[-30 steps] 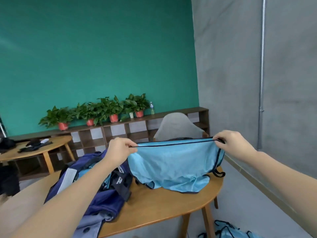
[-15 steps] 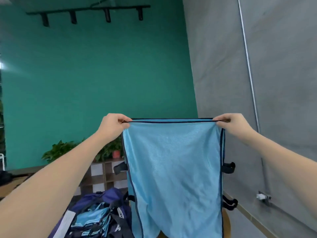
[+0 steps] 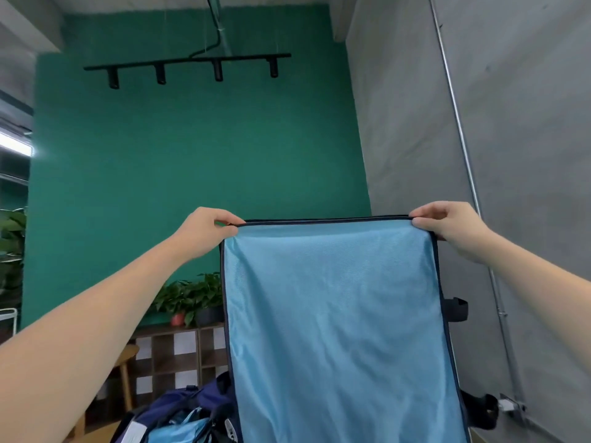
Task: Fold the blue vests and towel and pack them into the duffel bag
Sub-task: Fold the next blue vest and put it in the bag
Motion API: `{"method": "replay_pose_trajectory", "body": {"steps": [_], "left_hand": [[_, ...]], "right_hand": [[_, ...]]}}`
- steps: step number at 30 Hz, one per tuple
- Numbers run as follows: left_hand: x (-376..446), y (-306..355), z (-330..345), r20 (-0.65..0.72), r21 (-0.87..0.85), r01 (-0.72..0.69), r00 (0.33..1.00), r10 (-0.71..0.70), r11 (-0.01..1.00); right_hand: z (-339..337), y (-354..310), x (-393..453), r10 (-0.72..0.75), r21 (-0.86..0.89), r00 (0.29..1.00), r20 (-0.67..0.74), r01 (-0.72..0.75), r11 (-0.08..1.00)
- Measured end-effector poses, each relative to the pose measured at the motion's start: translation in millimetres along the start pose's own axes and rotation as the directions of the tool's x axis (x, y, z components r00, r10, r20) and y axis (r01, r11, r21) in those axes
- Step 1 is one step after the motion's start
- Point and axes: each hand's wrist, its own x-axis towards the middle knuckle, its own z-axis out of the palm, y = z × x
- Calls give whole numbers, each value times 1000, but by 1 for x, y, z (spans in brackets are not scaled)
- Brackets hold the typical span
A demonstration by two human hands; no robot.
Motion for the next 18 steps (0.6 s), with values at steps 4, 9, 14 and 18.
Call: {"method": "replay_pose_trajectory", "body": {"steps": [4, 9, 14, 18], "left_hand": [[-2, -9, 10, 25, 7, 9, 1000, -10, 1000], [-9, -14, 23, 119, 127, 49, 991, -64, 991], [-20, -6, 49, 114, 219, 200, 967, -229, 955], [-26, -14, 70, 122, 40, 395, 910, -397, 918]], "right_hand": [[3, 5, -9, 16, -62, 1000, -5, -17, 998], [12, 8, -15, 24, -445, 993, 115, 30, 895], [32, 3, -25, 334, -409, 917, 217, -225, 884], [49, 12, -35, 388, -102, 887, 251, -375, 922]]}}
